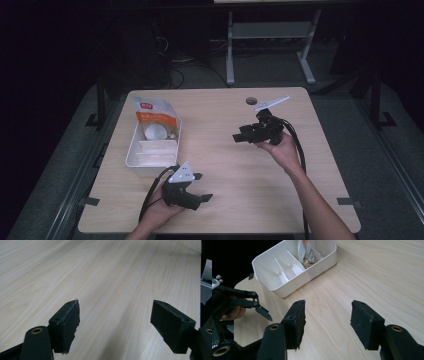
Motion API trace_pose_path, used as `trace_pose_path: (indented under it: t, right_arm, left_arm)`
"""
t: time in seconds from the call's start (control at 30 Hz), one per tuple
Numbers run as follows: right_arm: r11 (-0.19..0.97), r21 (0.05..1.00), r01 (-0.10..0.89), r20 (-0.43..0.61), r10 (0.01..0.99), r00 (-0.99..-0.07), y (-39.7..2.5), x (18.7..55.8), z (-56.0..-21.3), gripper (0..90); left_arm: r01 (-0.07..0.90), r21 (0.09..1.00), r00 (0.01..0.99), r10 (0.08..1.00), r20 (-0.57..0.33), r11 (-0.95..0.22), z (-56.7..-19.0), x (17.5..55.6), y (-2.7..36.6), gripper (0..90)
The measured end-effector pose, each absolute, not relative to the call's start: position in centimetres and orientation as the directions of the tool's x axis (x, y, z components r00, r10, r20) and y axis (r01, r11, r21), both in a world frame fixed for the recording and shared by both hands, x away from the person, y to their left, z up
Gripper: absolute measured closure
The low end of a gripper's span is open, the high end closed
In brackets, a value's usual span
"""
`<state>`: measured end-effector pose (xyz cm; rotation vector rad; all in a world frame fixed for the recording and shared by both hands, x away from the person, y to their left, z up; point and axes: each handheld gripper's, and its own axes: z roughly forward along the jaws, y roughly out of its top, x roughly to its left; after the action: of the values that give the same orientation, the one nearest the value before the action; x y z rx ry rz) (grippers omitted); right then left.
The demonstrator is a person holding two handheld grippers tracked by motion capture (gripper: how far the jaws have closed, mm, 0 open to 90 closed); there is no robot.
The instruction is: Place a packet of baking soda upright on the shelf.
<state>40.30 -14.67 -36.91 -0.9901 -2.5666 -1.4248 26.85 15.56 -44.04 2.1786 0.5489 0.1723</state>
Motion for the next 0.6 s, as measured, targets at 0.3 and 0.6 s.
trace_pose_path:
  t: [0.3,0.6]
  right_arm:
    - [0.369,0.750,0.549,0.326,0.516,-0.792,-15.8,39.3,-36.9,42.7]
    - [0.355,0.750,0.558,0.334,0.525,-0.783,-17.6,38.2,-37.2,40.9]
  left_arm:
    - [0.328,0.781,0.890,0.452,-0.067,-0.531,-44.0,26.9,15.5,20.6]
    - [0.331,0.776,0.887,0.457,-0.062,-0.537,-44.1,26.9,15.5,19.0]
